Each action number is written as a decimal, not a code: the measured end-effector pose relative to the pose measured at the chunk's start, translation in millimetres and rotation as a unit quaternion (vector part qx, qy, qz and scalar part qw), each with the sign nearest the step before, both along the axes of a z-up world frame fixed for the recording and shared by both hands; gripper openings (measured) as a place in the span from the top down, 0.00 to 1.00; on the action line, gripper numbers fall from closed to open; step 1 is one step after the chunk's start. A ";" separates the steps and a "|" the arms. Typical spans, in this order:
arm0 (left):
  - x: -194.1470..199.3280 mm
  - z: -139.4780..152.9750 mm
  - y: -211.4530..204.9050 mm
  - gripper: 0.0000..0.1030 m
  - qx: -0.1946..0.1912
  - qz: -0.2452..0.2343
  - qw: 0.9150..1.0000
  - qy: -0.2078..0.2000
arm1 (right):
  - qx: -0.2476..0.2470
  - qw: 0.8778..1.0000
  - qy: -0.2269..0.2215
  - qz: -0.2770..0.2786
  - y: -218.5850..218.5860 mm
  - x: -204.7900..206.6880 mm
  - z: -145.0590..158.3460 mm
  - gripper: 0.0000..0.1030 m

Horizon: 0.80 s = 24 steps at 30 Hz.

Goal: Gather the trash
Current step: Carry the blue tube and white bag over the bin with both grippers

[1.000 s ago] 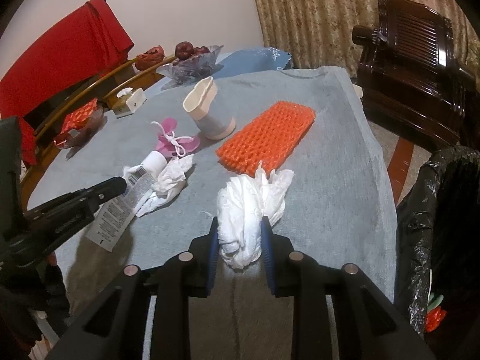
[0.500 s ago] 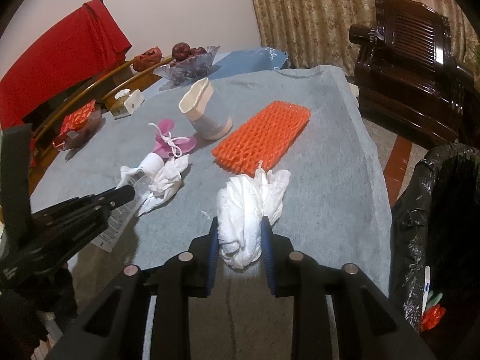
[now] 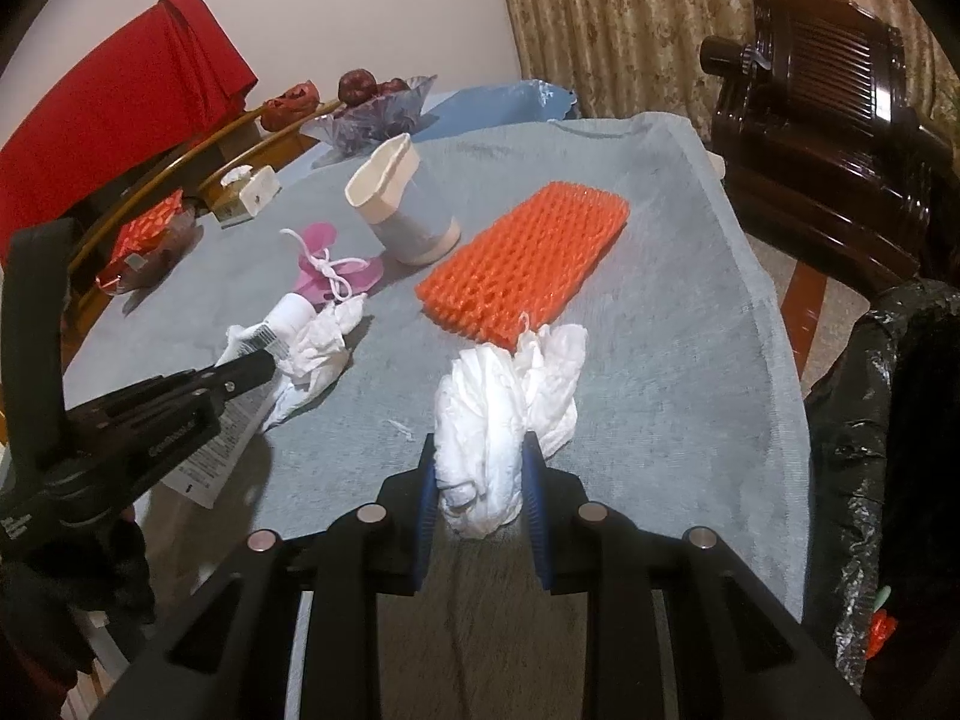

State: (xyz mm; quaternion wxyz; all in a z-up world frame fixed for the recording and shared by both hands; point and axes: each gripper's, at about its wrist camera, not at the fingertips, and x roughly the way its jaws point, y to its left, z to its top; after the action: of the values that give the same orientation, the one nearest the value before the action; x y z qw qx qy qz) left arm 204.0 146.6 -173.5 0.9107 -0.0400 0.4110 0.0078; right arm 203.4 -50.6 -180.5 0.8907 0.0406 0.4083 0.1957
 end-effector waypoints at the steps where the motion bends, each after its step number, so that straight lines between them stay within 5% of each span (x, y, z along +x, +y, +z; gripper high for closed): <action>1: 0.1 0.2 0.4 0.98 0.000 0.000 1.000 -0.001 | -0.001 1.000 -0.001 0.000 0.2 -0.5 0.2 0.75; 24: -52.6 74.7 -18.5 0.98 -0.019 -0.021 0.996 -0.083 | 0.025 0.996 -0.081 0.011 -13.2 -34.9 69.3 0.77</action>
State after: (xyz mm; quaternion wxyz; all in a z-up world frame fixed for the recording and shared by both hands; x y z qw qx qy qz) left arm 151.4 128.1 -98.9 0.9408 -0.0493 0.3345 -0.0230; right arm 168.5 -63.8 -111.1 0.9172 0.0422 0.3304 0.2186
